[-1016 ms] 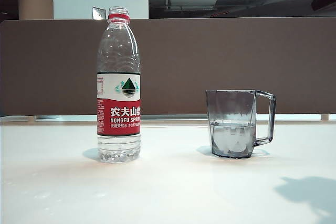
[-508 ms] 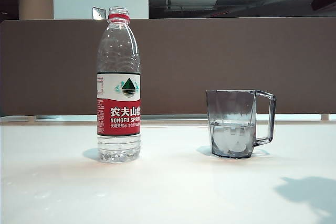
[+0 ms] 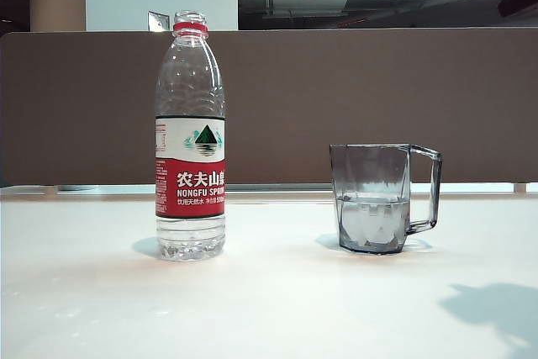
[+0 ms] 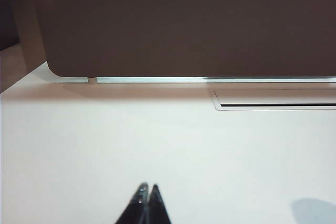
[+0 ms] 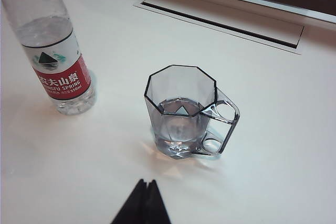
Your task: Pick up the mineral water bottle with the left hand on the table and pour water into the mug until it's half full.
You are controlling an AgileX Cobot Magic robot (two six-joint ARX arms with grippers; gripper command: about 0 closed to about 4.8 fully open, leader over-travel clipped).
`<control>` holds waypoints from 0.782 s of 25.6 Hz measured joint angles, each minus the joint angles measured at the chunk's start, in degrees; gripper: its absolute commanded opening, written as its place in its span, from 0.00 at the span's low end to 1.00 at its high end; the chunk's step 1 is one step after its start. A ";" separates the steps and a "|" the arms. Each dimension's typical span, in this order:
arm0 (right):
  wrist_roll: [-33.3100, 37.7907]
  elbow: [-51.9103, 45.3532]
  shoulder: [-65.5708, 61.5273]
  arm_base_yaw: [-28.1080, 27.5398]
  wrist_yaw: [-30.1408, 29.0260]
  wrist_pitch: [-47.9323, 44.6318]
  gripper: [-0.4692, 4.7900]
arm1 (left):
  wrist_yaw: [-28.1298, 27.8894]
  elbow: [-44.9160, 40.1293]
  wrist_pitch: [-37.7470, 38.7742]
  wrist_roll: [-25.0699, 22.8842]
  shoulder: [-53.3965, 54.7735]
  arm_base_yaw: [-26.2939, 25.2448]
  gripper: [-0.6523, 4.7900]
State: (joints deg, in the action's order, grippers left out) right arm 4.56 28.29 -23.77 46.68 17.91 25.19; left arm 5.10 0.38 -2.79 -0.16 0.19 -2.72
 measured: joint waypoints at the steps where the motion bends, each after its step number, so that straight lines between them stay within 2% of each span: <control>1: 0.00 0.00 0.00 0.00 0.02 0.00 0.09 | -0.39 0.00 0.00 0.00 0.02 0.00 0.11; 4: 0.00 0.00 0.00 0.00 0.00 0.00 0.09 | -3.54 0.00 0.00 0.00 0.00 0.00 0.11; 20: 0.00 0.00 0.00 0.00 0.00 0.00 0.09 | -3.80 0.00 0.00 0.00 0.00 0.00 0.11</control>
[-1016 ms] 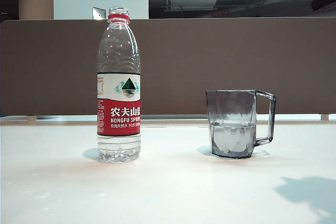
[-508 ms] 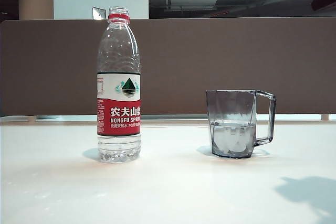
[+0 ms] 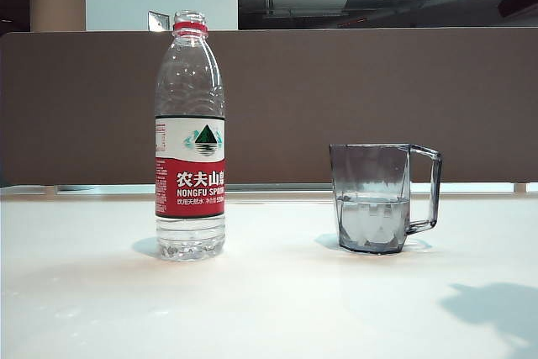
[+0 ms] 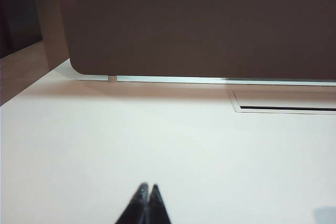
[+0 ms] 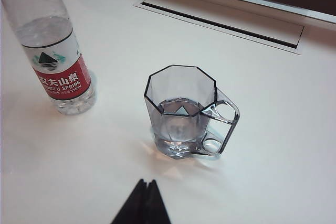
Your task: Pick up the mineral water bottle with the left hand on the table and pour water into the mug until it's half full.
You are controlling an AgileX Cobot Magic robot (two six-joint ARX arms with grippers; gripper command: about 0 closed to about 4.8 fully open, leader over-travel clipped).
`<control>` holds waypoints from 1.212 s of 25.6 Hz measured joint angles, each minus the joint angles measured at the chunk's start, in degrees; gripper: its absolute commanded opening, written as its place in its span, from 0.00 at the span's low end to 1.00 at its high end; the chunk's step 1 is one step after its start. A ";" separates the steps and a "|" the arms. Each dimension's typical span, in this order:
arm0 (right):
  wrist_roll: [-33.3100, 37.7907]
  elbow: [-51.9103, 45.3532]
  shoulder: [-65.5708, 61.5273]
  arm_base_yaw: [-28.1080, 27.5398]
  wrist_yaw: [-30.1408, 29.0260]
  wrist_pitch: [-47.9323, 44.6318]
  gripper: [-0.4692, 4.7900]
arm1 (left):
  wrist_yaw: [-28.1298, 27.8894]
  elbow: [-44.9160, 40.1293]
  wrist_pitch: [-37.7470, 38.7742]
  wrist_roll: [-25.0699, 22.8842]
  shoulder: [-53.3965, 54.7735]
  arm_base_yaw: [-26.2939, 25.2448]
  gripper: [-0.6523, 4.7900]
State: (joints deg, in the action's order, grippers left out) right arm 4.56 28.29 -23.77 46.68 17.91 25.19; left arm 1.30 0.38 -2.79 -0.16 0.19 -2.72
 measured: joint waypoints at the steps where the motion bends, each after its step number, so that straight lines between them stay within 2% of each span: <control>1: 0.00 0.00 0.00 0.00 0.00 0.00 0.09 | 0.00 0.00 0.00 0.00 0.00 0.00 0.11; 3: 0.00 -0.02 0.00 0.00 0.11 -0.09 0.09 | 0.00 0.00 0.00 0.00 0.00 0.00 0.11; 6: -0.09 -3.08 3.45 -1.84 4.94 -1.90 0.09 | 0.00 0.00 0.00 0.00 0.00 0.00 0.11; 9: -0.11 -8.46 9.20 -8.79 5.75 -8.52 0.09 | 0.00 0.00 0.00 0.00 0.00 0.00 0.11; 12: -2.64 -14.03 13.84 -19.61 -0.31 -16.70 0.09 | 0.00 0.02 0.00 0.00 0.00 0.00 0.11; 15: -5.97 -17.49 16.72 -26.14 -5.60 -18.78 0.09 | -0.02 0.02 0.00 0.00 0.00 -0.02 0.11; 21: -6.47 -23.23 23.67 -39.50 -6.40 -26.75 0.09 | 0.00 0.00 0.04 0.00 0.02 -0.02 0.11; 25: -6.51 -25.75 23.71 -43.45 -6.45 -32.72 0.09 | 0.00 0.02 0.02 0.00 0.00 -0.02 0.11; 31: -6.43 -27.85 23.71 -43.21 -7.26 -34.64 0.09 | 0.00 0.02 0.02 0.00 0.00 -0.02 0.11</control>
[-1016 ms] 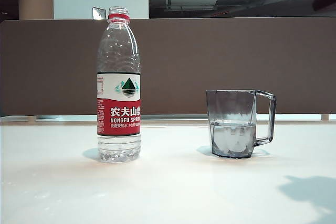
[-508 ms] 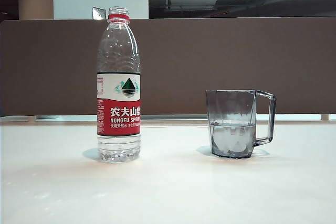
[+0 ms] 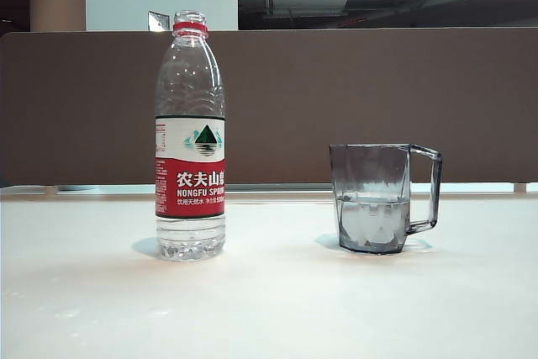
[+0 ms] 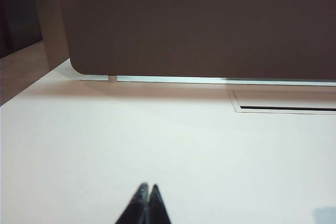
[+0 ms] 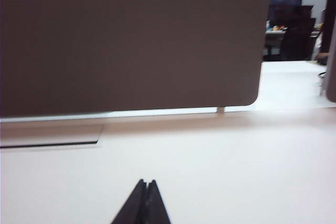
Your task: Pick up the mineral water bottle with the left hand on the table and pour water into the mug until it's half full.
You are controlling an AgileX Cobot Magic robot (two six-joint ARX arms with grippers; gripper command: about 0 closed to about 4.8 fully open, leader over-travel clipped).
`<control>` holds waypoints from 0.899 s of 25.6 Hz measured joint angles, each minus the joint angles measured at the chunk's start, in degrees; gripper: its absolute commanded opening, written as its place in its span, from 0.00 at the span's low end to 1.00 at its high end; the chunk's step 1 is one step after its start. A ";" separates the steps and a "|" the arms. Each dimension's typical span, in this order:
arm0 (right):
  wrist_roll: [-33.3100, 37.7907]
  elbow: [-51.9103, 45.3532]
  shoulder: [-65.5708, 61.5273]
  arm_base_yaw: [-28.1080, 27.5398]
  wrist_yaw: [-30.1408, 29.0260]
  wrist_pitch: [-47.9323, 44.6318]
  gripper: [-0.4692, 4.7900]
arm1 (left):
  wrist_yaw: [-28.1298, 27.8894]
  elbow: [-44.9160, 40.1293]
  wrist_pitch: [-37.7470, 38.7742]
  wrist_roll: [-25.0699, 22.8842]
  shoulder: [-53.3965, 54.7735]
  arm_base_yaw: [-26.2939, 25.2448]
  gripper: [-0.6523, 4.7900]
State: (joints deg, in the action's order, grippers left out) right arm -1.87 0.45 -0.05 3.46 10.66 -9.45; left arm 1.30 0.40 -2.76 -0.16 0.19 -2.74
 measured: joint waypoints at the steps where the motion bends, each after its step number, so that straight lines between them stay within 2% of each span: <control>1: 0.02 0.00 0.00 0.00 -1.60 0.39 0.09 | 0.00 0.00 0.00 0.00 0.00 0.00 0.11; 4: 0.13 0.00 0.00 0.02 -4.26 2.10 0.09 | 0.00 0.00 0.00 0.00 0.00 0.00 0.11; 8: 1.07 0.00 -0.02 0.00 -4.70 6.88 0.09 | 0.00 0.00 0.00 0.00 0.00 0.00 0.11; 23: 1.22 0.00 0.00 0.00 -4.70 7.67 0.09 | 0.00 0.00 0.00 0.00 0.00 0.00 0.11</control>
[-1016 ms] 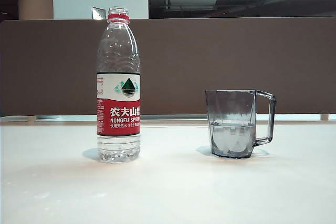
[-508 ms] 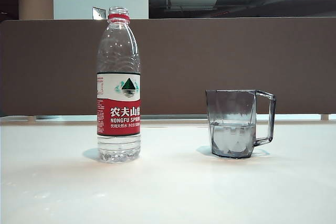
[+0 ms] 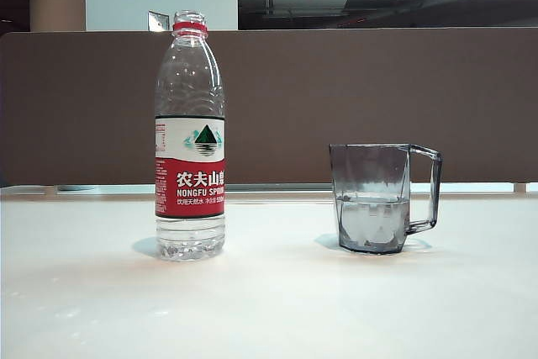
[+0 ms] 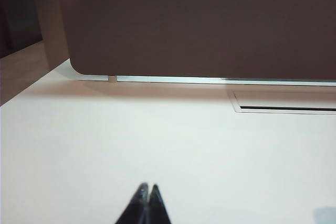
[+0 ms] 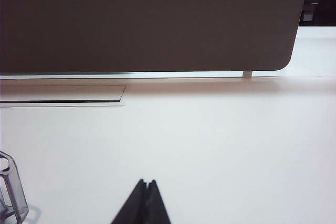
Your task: Pick up the mineral water bottle with the left hand on the table and pour water into the mug until it's half full.
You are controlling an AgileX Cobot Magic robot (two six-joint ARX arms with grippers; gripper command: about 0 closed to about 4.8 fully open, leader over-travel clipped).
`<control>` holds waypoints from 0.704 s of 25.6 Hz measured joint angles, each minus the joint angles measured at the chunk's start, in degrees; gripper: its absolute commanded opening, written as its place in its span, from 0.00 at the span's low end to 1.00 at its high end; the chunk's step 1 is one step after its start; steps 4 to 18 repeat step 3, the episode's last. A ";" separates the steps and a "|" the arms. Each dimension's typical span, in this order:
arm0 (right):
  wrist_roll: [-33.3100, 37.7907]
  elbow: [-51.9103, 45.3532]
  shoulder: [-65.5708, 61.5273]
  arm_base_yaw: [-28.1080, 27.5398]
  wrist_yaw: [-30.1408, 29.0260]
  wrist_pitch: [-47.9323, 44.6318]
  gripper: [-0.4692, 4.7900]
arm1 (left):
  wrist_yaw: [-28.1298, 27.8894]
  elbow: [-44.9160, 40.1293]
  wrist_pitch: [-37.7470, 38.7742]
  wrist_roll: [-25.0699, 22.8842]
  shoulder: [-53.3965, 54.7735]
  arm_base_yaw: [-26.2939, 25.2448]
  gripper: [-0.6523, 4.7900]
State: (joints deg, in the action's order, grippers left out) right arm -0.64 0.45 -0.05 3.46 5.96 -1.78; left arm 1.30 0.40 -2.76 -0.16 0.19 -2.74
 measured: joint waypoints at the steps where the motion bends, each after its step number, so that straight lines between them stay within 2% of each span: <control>1: 0.00 0.00 0.00 -0.02 0.00 0.00 0.09 | 0.00 0.00 0.00 0.00 0.00 0.00 0.11; 18: 0.00 0.00 0.00 -0.02 0.00 0.00 0.09 | 0.00 0.00 0.00 0.00 0.00 0.00 0.11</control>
